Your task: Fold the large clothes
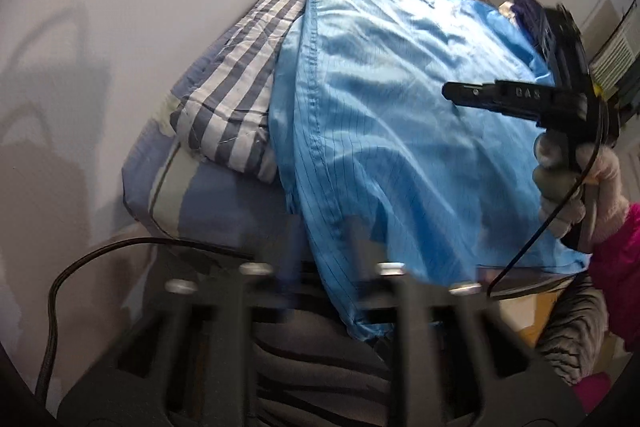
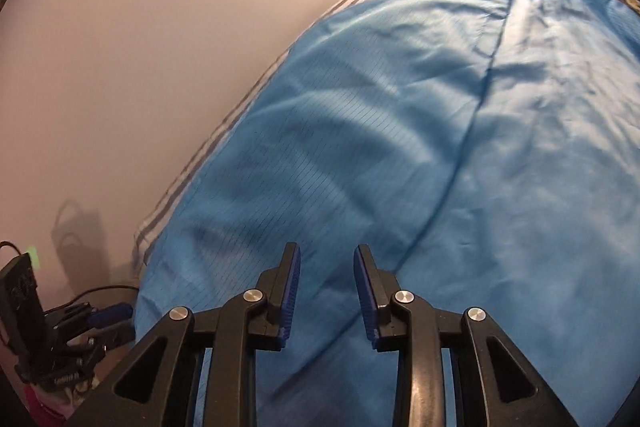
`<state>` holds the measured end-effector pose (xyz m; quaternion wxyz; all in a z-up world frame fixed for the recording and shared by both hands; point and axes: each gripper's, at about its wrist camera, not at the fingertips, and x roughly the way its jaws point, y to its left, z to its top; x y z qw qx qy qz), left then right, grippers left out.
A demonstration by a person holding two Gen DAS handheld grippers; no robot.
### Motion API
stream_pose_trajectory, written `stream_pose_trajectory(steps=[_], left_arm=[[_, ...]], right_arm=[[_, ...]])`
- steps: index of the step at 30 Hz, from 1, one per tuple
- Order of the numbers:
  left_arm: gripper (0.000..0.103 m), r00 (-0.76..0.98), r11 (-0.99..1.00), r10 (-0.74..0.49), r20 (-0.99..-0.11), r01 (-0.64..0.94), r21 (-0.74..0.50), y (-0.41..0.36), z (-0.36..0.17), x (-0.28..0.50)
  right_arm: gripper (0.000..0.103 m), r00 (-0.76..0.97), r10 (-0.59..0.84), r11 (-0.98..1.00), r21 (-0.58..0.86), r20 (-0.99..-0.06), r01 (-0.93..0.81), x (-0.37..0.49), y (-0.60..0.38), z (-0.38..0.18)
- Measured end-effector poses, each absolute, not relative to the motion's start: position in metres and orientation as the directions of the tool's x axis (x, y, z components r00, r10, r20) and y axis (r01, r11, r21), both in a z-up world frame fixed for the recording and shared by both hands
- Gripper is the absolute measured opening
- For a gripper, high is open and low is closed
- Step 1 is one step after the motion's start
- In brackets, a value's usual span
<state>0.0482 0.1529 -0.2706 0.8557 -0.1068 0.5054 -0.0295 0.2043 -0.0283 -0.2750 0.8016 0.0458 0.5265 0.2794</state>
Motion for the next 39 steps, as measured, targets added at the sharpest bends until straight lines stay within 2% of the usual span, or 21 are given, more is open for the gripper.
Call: stream_pose_trajectory(steps=[5, 8, 9, 10, 12, 14, 15, 16, 17, 25, 29, 30, 31, 33, 35, 36, 37, 39], left_arm=[[0.002, 0.488, 0.99, -0.008, -0.873, -0.121, -0.077, 0.162, -0.276, 0.056], [0.002, 0.519, 0.971, -0.117, -0.847, -0.119, -0.207, 0.174, -0.269, 0.05], [0.013, 0.521, 0.961, -0.154, -0.839, -0.117, -0.249, 0.176, -0.266, 0.048], [0.036, 0.514, 0.948, -0.205, -0.833, -0.108, -0.3, 0.177, -0.265, 0.047], [0.056, 0.515, 0.927, -0.272, -0.813, -0.088, -0.365, 0.175, -0.264, 0.044], [0.056, 0.505, 0.932, -0.273, -0.819, -0.072, -0.356, 0.169, -0.266, 0.045], [0.047, 0.496, 0.939, -0.265, -0.827, -0.062, -0.338, 0.165, -0.268, 0.046], [0.014, 0.491, 0.944, -0.254, -0.833, -0.062, -0.324, 0.161, -0.269, 0.047], [0.001, 0.471, 0.952, -0.23, -0.852, -0.071, -0.297, 0.158, -0.274, 0.05], [0.0, 0.51, 0.974, -0.082, -0.856, -0.14, -0.177, 0.177, -0.271, 0.054], [0.0, 0.539, 0.954, -0.151, -0.829, -0.14, -0.264, 0.183, -0.263, 0.047], [0.009, 0.535, 0.947, -0.178, -0.826, -0.134, -0.291, 0.181, -0.262, 0.047], [0.03, 0.52, 0.933, -0.237, -0.82, -0.112, -0.341, 0.179, -0.263, 0.046], [0.051, 0.506, 0.93, -0.259, -0.823, -0.101, -0.355, 0.172, -0.266, 0.045], [0.05, 0.489, 0.944, -0.241, -0.838, -0.082, -0.319, 0.162, -0.271, 0.047], [0.028, 0.481, 0.95, -0.233, -0.845, -0.075, -0.304, 0.157, -0.274, 0.048], [0.0, 0.473, 0.952, -0.227, -0.852, -0.075, -0.295, 0.154, -0.277, 0.048], [0.0, 0.473, 0.956, -0.2, -0.858, -0.096, -0.276, 0.156, -0.28, 0.047]], right_arm=[[0.03, 0.278, 0.489, 0.848, 0.374, -0.827, -0.376, 0.216, -0.01, -0.291], [0.03, 0.272, 0.482, 0.848, 0.365, -0.833, -0.385, 0.216, -0.005, -0.29], [0.03, 0.265, 0.503, 0.834, 0.382, -0.823, -0.397, 0.214, -0.006, -0.286], [0.03, 0.266, 0.509, 0.83, 0.384, -0.819, -0.406, 0.212, -0.006, -0.283], [0.03, 0.272, 0.5, 0.83, 0.365, -0.822, -0.422, 0.207, -0.007, -0.279], [0.03, 0.264, 0.5, 0.829, 0.367, -0.825, -0.423, 0.206, -0.009, -0.28], [0.03, 0.26, 0.5, 0.829, 0.37, -0.826, -0.419, 0.205, -0.01, -0.281], [0.03, 0.256, 0.502, 0.829, 0.374, -0.826, -0.416, 0.205, -0.011, -0.282], [0.03, 0.251, 0.504, 0.828, 0.379, -0.826, -0.414, 0.204, -0.011, -0.283], [0.03, 0.265, 0.469, 0.843, 0.338, -0.843, -0.417, 0.207, -0.001, -0.294], [0.031, 0.261, 0.466, 0.84, 0.329, -0.845, -0.432, 0.207, 0.007, -0.289], [0.031, 0.254, 0.479, 0.83, 0.339, -0.84, -0.442, 0.204, 0.007, -0.286], [0.031, 0.253, 0.485, 0.825, 0.341, -0.838, -0.451, 0.2, 0.007, -0.282], [0.031, 0.253, 0.488, 0.815, 0.333, -0.835, -0.473, 0.192, 0.006, -0.277], [0.031, 0.254, 0.488, 0.812, 0.327, -0.835, -0.484, 0.185, 0.005, -0.274], [0.031, 0.252, 0.489, 0.811, 0.328, -0.835, -0.485, 0.182, 0.004, -0.274], [0.031, 0.251, 0.49, 0.81, 0.331, -0.835, -0.484, 0.181, 0.003, -0.273], [0.031, 0.248, 0.493, 0.81, 0.336, -0.834, -0.482, 0.178, 0.003, -0.273]])
